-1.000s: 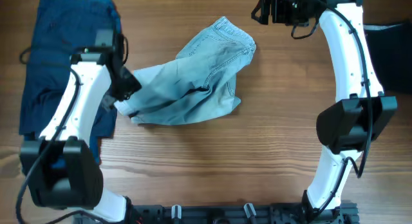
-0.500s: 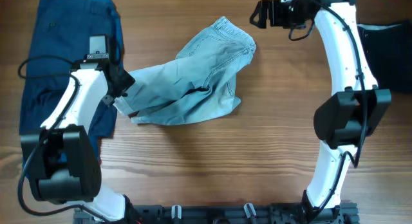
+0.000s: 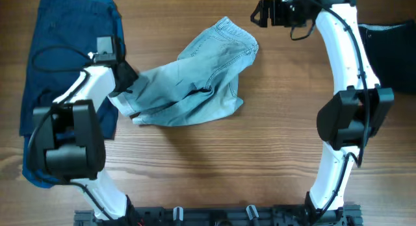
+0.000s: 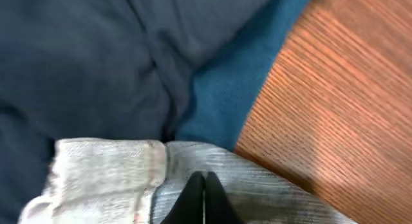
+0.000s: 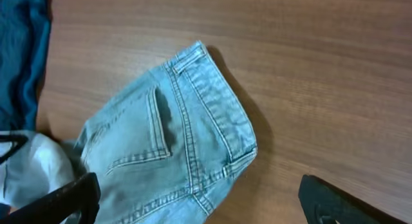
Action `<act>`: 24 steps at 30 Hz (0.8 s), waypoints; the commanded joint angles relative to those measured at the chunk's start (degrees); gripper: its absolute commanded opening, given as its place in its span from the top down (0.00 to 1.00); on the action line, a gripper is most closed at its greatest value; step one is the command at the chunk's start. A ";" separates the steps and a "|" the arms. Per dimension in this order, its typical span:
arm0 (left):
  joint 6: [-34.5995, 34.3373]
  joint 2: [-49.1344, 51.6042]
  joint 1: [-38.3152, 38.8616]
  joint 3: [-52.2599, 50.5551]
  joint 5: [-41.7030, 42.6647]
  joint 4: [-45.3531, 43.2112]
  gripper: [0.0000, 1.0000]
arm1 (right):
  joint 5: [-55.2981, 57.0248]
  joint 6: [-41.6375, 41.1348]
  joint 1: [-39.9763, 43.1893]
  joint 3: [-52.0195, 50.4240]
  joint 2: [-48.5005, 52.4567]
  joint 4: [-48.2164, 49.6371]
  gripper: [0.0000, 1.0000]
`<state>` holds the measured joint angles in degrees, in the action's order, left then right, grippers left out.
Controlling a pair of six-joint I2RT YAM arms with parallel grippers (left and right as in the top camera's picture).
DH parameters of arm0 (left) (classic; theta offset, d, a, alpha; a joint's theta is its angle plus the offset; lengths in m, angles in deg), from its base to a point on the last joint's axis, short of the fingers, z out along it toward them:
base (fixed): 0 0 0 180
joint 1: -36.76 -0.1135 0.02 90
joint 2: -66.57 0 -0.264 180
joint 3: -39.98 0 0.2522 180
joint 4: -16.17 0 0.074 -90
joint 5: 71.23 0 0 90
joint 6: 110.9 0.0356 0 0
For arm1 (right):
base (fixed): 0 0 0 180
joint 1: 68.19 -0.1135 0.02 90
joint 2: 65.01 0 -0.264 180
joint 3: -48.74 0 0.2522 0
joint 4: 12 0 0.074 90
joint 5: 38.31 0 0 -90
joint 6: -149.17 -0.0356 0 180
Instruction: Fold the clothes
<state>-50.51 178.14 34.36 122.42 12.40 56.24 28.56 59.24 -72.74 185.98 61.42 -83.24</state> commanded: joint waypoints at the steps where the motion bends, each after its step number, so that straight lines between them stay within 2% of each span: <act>1: 0.92 -0.42 1.86 0.22 1.16 -0.76 0.96 | -1.86 -2.03 -0.09 -3.80 2.21 4.28 0.00; 7: 0.92 -6.69 4.26 2.97 1.16 0.81 0.96 | -2.73 -3.28 -0.09 -5.97 6.60 7.98 0.01; 14: 0.92 -24.76 6.25 5.81 1.14 1.31 0.96 | -7.98 -3.26 -0.09 -5.97 7.65 8.81 0.01; 18: 0.90 -28.76 6.43 5.81 1.16 3.67 0.96 | -8.26 -3.28 -0.46 -5.97 7.65 8.61 0.01; 22: 0.90 -27.63 6.43 5.79 1.40 8.44 0.77 | -3.61 -4.59 -1.51 -5.97 9.22 8.74 0.01; 24: 0.90 -27.54 6.43 5.79 1.40 9.33 0.75 | -2.91 -4.66 -1.90 -5.97 10.64 9.44 0.02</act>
<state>-50.14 149.88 40.53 128.41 13.28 64.61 23.31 55.73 -73.53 179.97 68.99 -74.47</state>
